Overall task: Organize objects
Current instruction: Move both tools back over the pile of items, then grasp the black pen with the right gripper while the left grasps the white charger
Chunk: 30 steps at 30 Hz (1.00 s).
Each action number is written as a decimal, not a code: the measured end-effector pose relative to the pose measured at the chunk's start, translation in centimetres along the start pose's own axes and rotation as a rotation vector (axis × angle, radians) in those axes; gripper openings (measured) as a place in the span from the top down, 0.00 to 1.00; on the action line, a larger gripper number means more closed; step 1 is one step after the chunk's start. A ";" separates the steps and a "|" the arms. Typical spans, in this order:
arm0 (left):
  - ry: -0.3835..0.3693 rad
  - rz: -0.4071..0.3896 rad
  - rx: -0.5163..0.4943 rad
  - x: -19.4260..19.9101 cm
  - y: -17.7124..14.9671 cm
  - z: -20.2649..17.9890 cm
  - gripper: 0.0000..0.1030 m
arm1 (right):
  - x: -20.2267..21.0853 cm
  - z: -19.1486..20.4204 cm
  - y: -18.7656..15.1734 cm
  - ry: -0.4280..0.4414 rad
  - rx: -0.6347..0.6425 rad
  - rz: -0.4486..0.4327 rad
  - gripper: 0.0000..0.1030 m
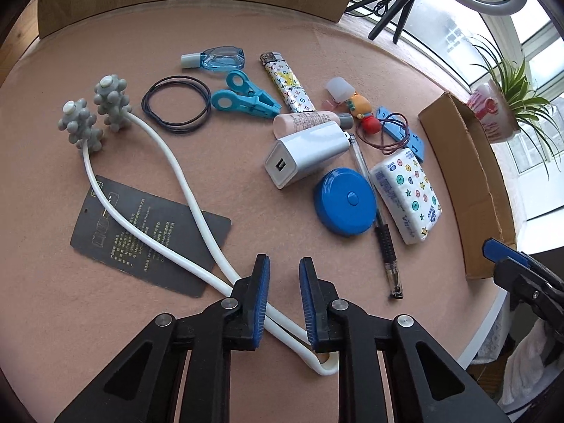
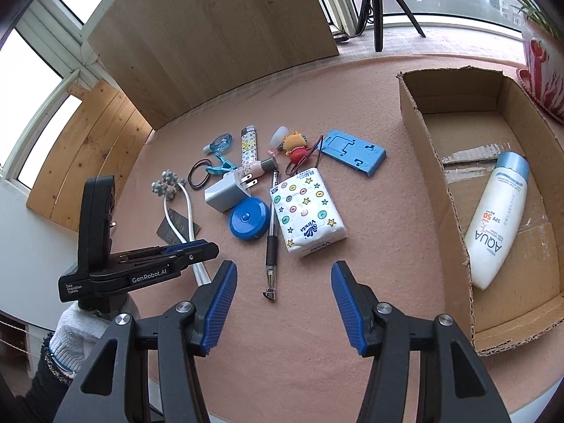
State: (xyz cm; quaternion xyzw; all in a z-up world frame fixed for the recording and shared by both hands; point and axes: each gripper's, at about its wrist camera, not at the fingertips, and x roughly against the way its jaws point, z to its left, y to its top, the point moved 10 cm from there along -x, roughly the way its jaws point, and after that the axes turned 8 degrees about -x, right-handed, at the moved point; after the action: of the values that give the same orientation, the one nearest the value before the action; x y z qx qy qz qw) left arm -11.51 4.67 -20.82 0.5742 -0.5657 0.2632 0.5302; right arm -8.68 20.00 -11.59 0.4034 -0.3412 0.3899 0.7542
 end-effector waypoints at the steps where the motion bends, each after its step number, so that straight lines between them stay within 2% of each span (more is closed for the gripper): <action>1: 0.003 -0.001 0.003 0.2 -0.3 0.4 0.81 | -0.5 0.4 0.0 0.003 0.010 0.008 0.49; 4: 0.032 -0.005 -0.004 0.8 -0.9 1.7 0.88 | -2.0 1.4 -0.3 0.018 0.039 0.034 0.49; 8: 0.086 -0.014 -0.001 1.4 -0.4 2.6 0.86 | -4.3 2.1 -0.7 0.000 0.070 0.070 0.49; 11: 0.099 -0.065 -0.029 2.4 1.0 1.9 0.71 | -5.7 2.2 -1.1 -0.004 0.070 0.099 0.50; 13: 0.097 -0.086 -0.046 2.9 1.9 1.3 0.57 | -6.3 2.1 -1.4 -0.012 0.069 0.108 0.50; 14: 0.106 -0.100 -0.060 3.1 2.5 1.0 0.46 | -6.5 2.0 -1.5 -0.014 0.068 0.111 0.50; 15: 0.114 -0.113 -0.073 3.2 3.1 0.8 0.41 | -6.6 1.9 -1.5 -0.019 0.066 0.112 0.50; 21: 0.127 -0.137 -0.147 2.7 6.1 -0.7 0.41 | -7.0 1.3 -1.3 -0.061 0.065 0.105 0.53; 30: 0.149 -0.106 -0.197 0.6 7.3 -1.1 0.41 | -8.1 1.5 -1.2 -0.113 0.102 0.111 0.60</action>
State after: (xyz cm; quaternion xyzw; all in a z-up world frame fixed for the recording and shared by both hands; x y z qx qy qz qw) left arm -17.81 6.89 -17.72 0.5275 -0.5164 0.2199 0.6377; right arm -11.65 15.73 -18.09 0.4431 -0.3847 0.4247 0.6894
